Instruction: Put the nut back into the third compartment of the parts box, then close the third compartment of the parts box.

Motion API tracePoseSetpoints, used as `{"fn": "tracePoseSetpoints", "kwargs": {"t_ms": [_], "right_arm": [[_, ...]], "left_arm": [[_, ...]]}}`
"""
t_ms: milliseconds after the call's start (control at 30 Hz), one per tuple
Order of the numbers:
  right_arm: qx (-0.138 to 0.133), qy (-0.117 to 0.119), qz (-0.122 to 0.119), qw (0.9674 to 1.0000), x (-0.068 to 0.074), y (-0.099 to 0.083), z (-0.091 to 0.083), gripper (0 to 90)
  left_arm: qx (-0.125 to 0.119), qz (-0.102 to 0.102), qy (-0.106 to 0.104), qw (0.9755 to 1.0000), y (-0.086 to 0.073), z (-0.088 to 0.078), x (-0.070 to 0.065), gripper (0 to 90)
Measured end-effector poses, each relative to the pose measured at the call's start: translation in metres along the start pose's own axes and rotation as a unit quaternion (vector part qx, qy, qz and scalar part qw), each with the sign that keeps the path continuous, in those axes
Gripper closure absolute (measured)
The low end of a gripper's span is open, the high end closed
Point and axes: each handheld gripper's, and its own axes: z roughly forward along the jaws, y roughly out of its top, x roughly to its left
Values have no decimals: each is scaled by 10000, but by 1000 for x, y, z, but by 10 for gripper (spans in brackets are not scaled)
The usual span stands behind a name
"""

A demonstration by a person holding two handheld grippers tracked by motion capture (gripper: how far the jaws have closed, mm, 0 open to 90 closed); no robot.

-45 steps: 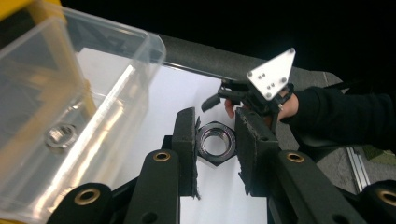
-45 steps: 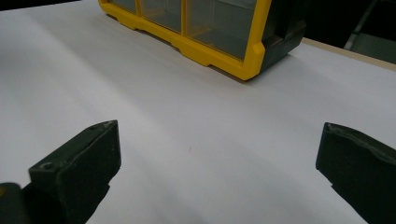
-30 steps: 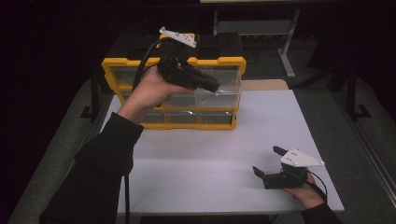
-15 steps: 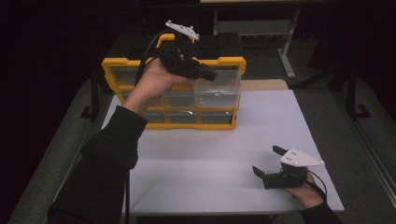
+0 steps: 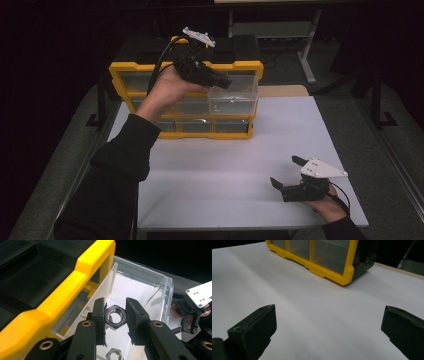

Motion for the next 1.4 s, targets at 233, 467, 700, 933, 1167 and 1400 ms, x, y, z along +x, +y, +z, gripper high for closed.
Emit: {"fn": "tracePoseSetpoints", "kwargs": {"t_ms": [233, 467, 700, 933, 1167, 1400], "right_arm": [[8, 6, 1, 10000, 0, 0, 1, 0], [25, 9, 13, 10000, 1, 0, 1, 0], [11, 6, -3, 10000, 0, 0, 1, 0], [7, -2, 7, 10000, 1, 0, 1, 0], [40, -2, 27, 10000, 1, 0, 1, 0], [48, 1, 31, 10000, 1, 0, 1, 0]], "left_arm": [[-134, -90, -5, 9999, -3, -2, 4, 665], [-270, -149, -224, 9993, -3, -10, 1, 865], [-344, -41, -453, 9984, -4, -16, -12, 900], [-360, 26, -652, 9972, -7, -15, -25, 900], [-378, 164, -826, 9957, -10, -14, -39, 900], [-270, 220, -821, 9960, -17, -6, -46, 900]]}}
